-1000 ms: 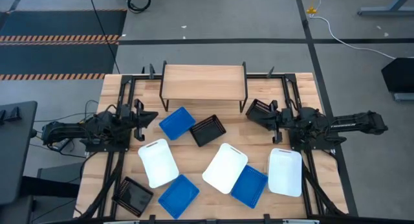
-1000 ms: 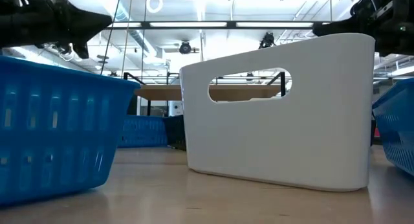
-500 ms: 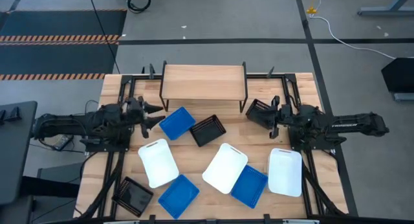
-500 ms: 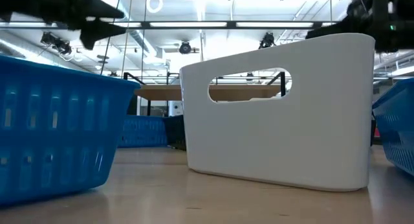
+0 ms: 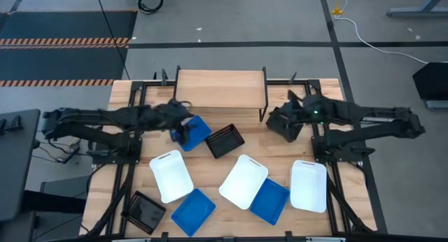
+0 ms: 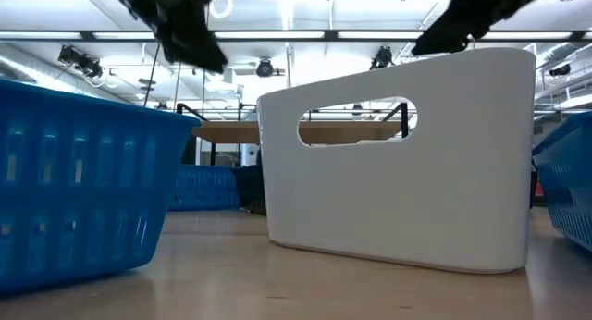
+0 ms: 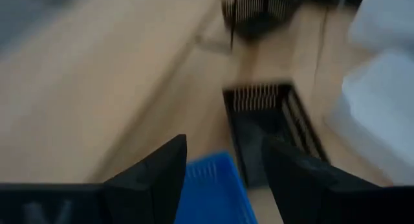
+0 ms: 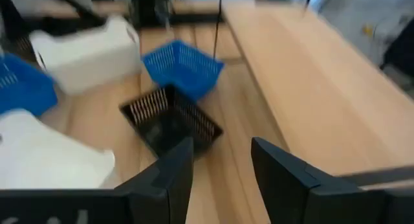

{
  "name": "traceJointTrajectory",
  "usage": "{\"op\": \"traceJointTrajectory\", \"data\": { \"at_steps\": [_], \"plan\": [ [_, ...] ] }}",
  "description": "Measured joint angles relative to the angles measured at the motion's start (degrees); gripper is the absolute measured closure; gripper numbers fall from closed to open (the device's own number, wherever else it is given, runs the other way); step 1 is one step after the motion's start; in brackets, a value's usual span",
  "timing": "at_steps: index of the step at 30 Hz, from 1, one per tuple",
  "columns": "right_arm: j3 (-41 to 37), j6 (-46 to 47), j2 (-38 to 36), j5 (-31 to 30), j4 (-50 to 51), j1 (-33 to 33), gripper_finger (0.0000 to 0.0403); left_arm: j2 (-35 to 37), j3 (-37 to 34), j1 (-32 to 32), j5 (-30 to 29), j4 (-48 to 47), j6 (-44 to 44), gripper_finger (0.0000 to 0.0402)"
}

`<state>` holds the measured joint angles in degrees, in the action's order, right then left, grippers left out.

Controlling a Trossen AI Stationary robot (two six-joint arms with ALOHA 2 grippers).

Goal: Stack baskets on shelf by color
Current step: Put the top right black bin on the shelf

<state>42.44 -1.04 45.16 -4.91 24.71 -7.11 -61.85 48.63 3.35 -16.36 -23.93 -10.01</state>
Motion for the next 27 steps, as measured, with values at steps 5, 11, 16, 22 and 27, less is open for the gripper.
{"op": "traceJointTrajectory", "data": {
  "at_steps": [5,11,16,22,27],
  "plan": [
    [6.83,2.77,9.01,0.41,6.21,0.61,0.0239,-7.67,3.94,-1.73,2.97,-6.91,-4.55,0.0196],
    [8.89,5.49,18.33,1.68,1.83,3.12,0.0237,-11.86,6.04,-4.78,3.28,-13.04,-4.80,0.0197],
    [8.89,7.79,25.71,1.51,-1.51,3.67,0.0235,-12.47,6.29,-5.58,3.20,-18.13,-4.94,0.0198],
    [8.89,6.44,33.15,1.53,-7.16,3.83,0.0235,-12.46,6.31,-5.60,3.31,-22.05,-6.34,0.0200],
    [8.89,0.00,36.90,1.58,-10.54,5.06,0.0235,-12.47,6.31,-6.47,4.20,-21.87,-6.35,0.0199]
  ]
}}
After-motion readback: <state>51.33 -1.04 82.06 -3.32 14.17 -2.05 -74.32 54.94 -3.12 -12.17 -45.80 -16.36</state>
